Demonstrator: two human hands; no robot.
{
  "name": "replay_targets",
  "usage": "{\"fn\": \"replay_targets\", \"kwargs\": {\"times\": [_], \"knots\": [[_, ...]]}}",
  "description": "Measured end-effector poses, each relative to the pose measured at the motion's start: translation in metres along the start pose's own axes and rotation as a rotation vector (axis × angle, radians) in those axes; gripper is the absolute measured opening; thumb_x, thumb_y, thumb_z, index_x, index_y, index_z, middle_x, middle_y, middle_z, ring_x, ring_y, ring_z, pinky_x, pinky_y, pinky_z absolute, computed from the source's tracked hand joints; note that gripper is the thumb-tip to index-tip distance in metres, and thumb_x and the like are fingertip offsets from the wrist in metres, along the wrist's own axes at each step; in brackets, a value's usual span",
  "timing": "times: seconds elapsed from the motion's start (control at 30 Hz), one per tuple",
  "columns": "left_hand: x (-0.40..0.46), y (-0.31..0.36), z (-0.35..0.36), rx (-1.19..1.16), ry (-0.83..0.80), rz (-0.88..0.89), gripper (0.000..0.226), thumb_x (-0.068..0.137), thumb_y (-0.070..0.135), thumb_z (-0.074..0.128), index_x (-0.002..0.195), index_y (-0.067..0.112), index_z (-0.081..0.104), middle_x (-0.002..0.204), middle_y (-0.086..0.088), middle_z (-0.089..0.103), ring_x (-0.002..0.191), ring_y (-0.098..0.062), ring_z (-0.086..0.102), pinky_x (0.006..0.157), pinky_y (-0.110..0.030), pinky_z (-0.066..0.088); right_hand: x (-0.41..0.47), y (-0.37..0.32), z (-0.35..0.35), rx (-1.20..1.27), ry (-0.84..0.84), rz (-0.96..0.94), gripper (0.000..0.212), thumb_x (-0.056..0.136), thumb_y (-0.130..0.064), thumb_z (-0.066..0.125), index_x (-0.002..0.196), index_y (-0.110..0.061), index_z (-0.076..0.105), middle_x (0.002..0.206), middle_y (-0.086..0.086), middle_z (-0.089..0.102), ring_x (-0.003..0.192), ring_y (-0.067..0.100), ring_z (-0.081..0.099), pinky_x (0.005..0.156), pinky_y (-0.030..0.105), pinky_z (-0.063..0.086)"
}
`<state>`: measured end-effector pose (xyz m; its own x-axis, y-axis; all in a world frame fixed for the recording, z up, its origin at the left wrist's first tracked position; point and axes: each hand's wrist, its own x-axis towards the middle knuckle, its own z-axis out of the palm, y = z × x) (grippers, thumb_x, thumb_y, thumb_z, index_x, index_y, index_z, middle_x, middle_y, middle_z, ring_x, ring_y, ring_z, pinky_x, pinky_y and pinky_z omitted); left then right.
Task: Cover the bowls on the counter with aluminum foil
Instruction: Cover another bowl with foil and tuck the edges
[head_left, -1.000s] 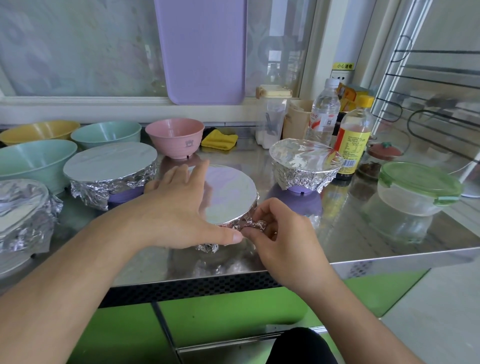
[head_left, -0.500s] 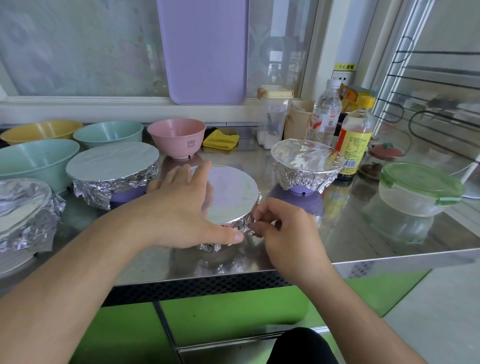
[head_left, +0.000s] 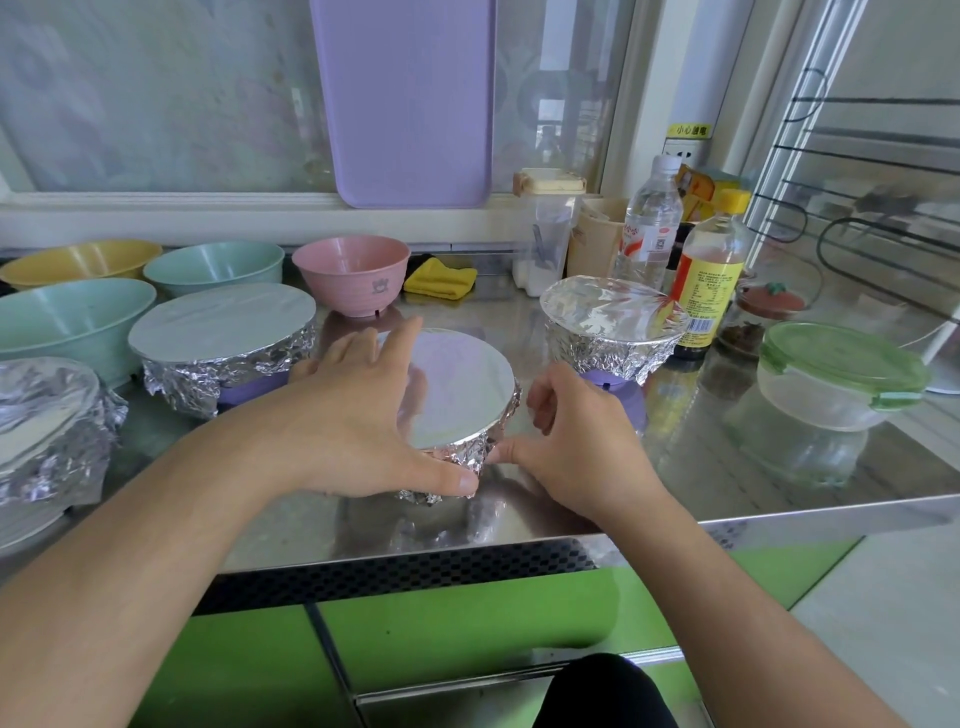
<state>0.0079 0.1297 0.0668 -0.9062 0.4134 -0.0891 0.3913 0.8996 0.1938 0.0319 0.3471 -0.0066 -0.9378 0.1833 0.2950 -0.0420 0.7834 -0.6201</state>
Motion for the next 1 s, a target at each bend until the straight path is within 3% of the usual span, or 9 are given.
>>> {"fn": "replay_targets", "kwargs": {"times": [0.1,0.17,0.27,0.37,0.43,0.63,0.8,0.9,1.0], "knots": [[-0.002,0.0,0.001,0.002,0.019,0.008,0.144,0.06,0.088,0.071,0.159,0.036,-0.018,0.163,0.006,0.015,0.157,-0.011,0.002,0.124,-0.041,0.013,-0.006,0.003,0.003,-0.058,-0.03,-0.045,0.075,0.074,-0.041,0.093,0.133,-0.021,0.05,0.12,-0.005,0.058,0.101,0.015,0.058,0.086,0.037,0.053],[-0.002,-0.002,0.002,0.009,0.04,0.012,0.14,0.063,0.087,0.07,0.159,0.036,-0.018,0.165,0.008,0.012,0.157,-0.011,0.002,0.124,-0.041,0.012,-0.012,0.004,-0.001,-0.016,-0.029,-0.072,0.079,0.085,-0.017,0.083,0.152,-0.018,0.041,0.138,-0.003,0.054,0.116,0.011,0.055,0.098,0.025,0.045],[-0.001,-0.003,0.006,0.015,0.076,0.018,0.128,0.066,0.084,0.069,0.155,0.039,-0.01,0.161,0.007,0.017,0.155,-0.011,0.008,0.122,-0.041,0.015,-0.022,-0.009,-0.009,0.138,-0.036,-0.165,0.069,0.082,0.004,0.058,0.145,-0.025,0.05,0.134,-0.007,0.064,0.12,0.016,0.059,0.098,0.019,0.045],[-0.001,-0.002,0.008,0.019,0.1,0.029,0.122,0.066,0.081,0.071,0.152,0.039,-0.004,0.158,0.005,0.022,0.153,-0.012,0.012,0.12,-0.042,0.017,-0.027,-0.02,-0.002,0.24,-0.136,-0.131,0.08,0.081,0.005,0.052,0.146,-0.042,0.049,0.125,-0.013,0.071,0.118,0.018,0.064,0.107,0.039,0.051],[-0.001,-0.001,0.007,0.026,0.097,0.026,0.127,0.066,0.08,0.071,0.156,0.037,-0.008,0.16,0.004,0.019,0.155,-0.013,0.008,0.122,-0.043,0.015,-0.03,-0.021,0.004,0.26,-0.178,-0.066,0.082,0.08,0.004,0.051,0.148,-0.043,0.046,0.124,-0.016,0.072,0.119,0.012,0.063,0.109,0.041,0.05],[0.001,-0.005,0.009,0.035,0.092,0.027,0.131,0.057,0.086,0.061,0.157,0.038,-0.008,0.154,0.005,0.024,0.155,-0.015,0.008,0.122,-0.045,0.016,-0.031,-0.022,-0.001,0.2,-0.304,-0.059,0.083,0.076,-0.004,0.049,0.151,-0.038,0.036,0.137,-0.006,0.061,0.127,0.017,0.056,0.107,0.033,0.045],[0.002,-0.005,0.01,0.038,0.102,0.028,0.128,0.057,0.087,0.062,0.155,0.037,-0.004,0.147,0.005,0.027,0.153,-0.017,0.014,0.119,-0.046,0.019,-0.02,-0.021,-0.016,0.304,-0.249,-0.015,0.063,0.077,-0.001,0.058,0.129,-0.03,0.036,0.119,-0.017,0.056,0.108,0.011,0.051,0.09,0.017,0.047],[0.001,-0.003,0.009,0.037,0.102,0.025,0.123,0.061,0.082,0.067,0.153,0.037,-0.001,0.151,0.004,0.026,0.153,-0.016,0.013,0.119,-0.045,0.019,-0.018,-0.027,-0.005,0.343,-0.274,-0.027,0.073,0.079,-0.001,0.059,0.144,-0.017,0.031,0.129,-0.007,0.058,0.117,0.013,0.057,0.094,0.027,0.048],[0.002,-0.004,0.009,0.049,0.108,0.024,0.13,0.06,0.081,0.069,0.156,0.036,-0.006,0.156,0.003,0.023,0.155,-0.017,0.011,0.12,-0.045,0.018,-0.019,-0.031,0.005,0.429,-0.337,0.034,0.081,0.085,0.003,0.058,0.154,-0.019,0.023,0.133,-0.005,0.061,0.11,0.005,0.061,0.078,0.008,0.048]]}}
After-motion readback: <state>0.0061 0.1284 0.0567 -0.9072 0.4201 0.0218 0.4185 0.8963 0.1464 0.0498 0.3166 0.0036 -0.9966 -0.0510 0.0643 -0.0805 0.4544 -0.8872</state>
